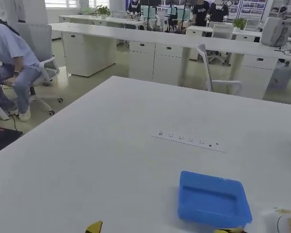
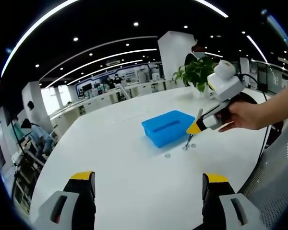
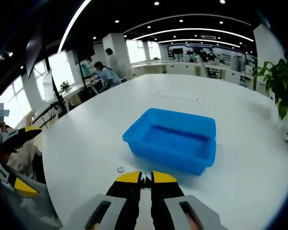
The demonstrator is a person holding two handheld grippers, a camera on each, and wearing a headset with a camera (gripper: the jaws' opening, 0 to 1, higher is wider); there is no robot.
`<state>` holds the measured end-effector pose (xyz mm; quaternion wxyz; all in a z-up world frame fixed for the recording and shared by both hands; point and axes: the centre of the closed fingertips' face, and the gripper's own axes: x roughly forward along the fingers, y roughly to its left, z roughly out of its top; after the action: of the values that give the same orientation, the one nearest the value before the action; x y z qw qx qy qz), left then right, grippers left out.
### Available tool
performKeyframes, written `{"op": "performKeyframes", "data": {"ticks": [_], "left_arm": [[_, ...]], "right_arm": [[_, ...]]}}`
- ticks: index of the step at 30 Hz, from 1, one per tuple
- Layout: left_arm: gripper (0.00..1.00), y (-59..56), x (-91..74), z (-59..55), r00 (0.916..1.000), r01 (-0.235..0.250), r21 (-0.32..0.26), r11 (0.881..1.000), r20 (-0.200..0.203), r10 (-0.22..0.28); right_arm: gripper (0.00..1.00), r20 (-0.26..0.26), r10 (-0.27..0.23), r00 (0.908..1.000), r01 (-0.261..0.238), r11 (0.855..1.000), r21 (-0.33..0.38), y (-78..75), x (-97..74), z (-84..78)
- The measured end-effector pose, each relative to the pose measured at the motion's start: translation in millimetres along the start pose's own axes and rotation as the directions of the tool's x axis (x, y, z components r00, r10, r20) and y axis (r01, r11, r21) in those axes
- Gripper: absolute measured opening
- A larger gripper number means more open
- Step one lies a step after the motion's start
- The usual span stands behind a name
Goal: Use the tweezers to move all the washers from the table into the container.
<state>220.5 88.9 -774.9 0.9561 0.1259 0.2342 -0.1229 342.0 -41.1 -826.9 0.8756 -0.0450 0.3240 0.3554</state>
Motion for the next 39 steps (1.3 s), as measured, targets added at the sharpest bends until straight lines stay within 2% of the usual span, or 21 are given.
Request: {"op": "performKeyframes", "data": {"ticks": [7,10,12,13,16,22,27,28,30,31,34,35,37,39], "left_arm": [[0.95,1.9,0.0,-1.2,1.0000,-0.008,-0.002,1.000,-0.005,0.007],[0.94,2.2,0.2,-1.3,0.9999,-0.009,-0.002,1.000,-0.005,0.009],[0.94,2.8,0.1,-1.5,0.9999,-0.012,-0.001,1.000,-0.006,0.012],[0.94,3.2,0.0,-1.4,0.9999,-0.014,-0.002,1.000,-0.005,0.013],[0.94,4.4,-0.2,-1.3,0.9998,-0.019,-0.005,1.000,-0.004,0.019],[0.93,5.4,-0.5,-1.7,0.9998,-0.022,-0.010,1.000,-0.002,0.022],[0.93,5.7,-0.8,-1.6,0.9997,-0.024,-0.008,1.000,-0.002,0.024],[0.93,6.1,-0.9,-1.6,0.9997,-0.025,-0.010,1.000,-0.002,0.025],[0.93,6.4,-0.9,-1.7,0.9997,-0.026,-0.012,1.000,-0.002,0.026],[0.93,6.5,-0.9,-1.6,0.9996,-0.027,-0.012,1.000,-0.002,0.027],[0.93,6.6,-1.3,-0.7,0.9996,-0.027,-0.012,1.000,0.003,0.027],[0.93,6.5,-1.3,-0.8,0.9997,-0.026,-0.013,1.000,0.003,0.026],[0.93,6.7,-1.3,-0.8,0.9996,-0.026,-0.015,1.000,0.003,0.026],[0.93,7.0,-1.3,-0.7,0.9997,-0.026,-0.020,0.999,0.003,0.026]], "right_arm": [[0.04,-0.012,0.011,0.9999,-0.011,1.000,0.008,0.2,4.0,-0.7],[0.03,-0.033,0.010,0.9994,-0.010,1.000,-0.003,-0.3,7.8,-2.9],[0.03,-0.066,0.004,0.9978,-0.005,1.000,-0.018,-0.8,10.0,-7.3],[0.03,-0.061,0.010,0.9981,-0.011,1.000,-0.018,0.1,9.9,-6.4],[0.03,-0.061,0.023,0.9979,-0.023,1.000,-0.007,2.5,8.5,-4.5],[0.02,-0.069,0.022,0.9973,-0.025,0.999,-0.038,2.9,-0.3,-1.3],[0.02,-0.125,0.042,0.9913,-0.051,0.996,-0.066,5.7,-12.0,-2.0],[0.02,-0.141,0.052,0.9886,-0.064,0.995,-0.082,6.7,-15.7,-2.1],[0.02,-0.199,0.071,0.9774,-0.091,0.992,-0.089,9.2,-22.2,-6.2],[0.02,-0.209,0.073,0.9751,-0.096,0.990,-0.101,9.8,-24.3,-6.4],[0.01,-0.270,0.070,0.9603,-0.118,0.979,-0.166,11.3,-30.9,-12.0],[0.01,-0.300,0.079,0.9508,-0.137,0.974,-0.178,14.6,-33.4,-15.1],[0.01,-0.323,0.089,0.9422,-0.155,0.971,-0.184,18.3,-34.8,-18.0],[0.01,-0.357,0.098,0.9290,-0.170,0.969,-0.178,21.1,-36.5,-22.7]]}}
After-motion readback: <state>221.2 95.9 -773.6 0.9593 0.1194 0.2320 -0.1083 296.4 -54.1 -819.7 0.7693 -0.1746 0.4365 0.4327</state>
